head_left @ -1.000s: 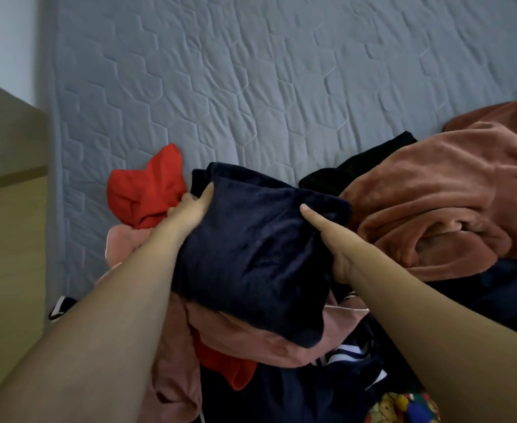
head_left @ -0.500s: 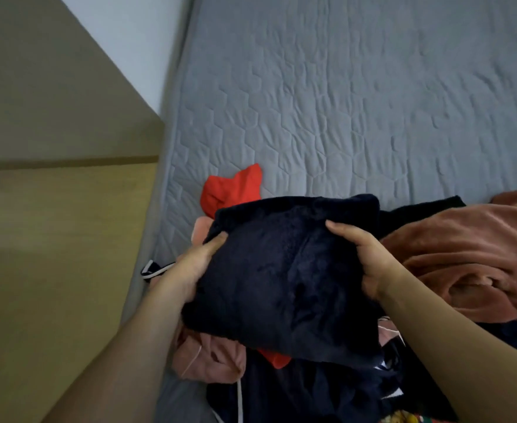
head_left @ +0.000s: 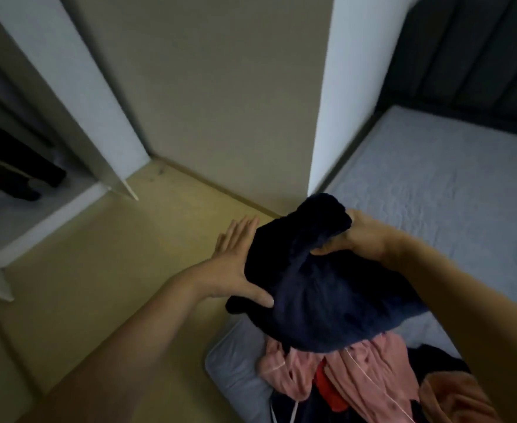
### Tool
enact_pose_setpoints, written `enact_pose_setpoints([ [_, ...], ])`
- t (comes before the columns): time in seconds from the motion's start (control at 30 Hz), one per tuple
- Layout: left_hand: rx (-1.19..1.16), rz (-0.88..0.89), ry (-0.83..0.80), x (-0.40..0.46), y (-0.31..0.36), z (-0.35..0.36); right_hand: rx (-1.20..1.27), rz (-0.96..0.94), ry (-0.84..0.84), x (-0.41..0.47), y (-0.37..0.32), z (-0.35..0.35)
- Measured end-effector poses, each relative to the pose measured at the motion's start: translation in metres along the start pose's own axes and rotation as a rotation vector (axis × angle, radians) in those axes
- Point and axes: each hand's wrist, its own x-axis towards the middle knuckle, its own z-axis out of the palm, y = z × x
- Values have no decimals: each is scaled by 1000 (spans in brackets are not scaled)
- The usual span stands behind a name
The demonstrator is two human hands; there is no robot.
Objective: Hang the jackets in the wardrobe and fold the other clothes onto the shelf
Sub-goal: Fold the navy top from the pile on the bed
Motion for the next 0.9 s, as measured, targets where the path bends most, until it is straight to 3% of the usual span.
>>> enact_pose_setpoints([
  [0.1, 47, 20, 124, -44, 4, -59, -58, -123, -84, 5, -84, 30],
  [0.23, -157, -98, 253, -110, 1, -124, -92, -301, -65, 7, -162, 69],
  [0.47, -319, -200, 347, -239, -25, -161, 10, -514, -202, 27, -258, 160],
  [0.63, -518, -222, 580, -311, -87, -211, 17, -571, -336, 76, -334, 252],
  [0.9, -622, -293, 747, -385, -223, -357, 6, -625, -438, 202, -472, 381],
])
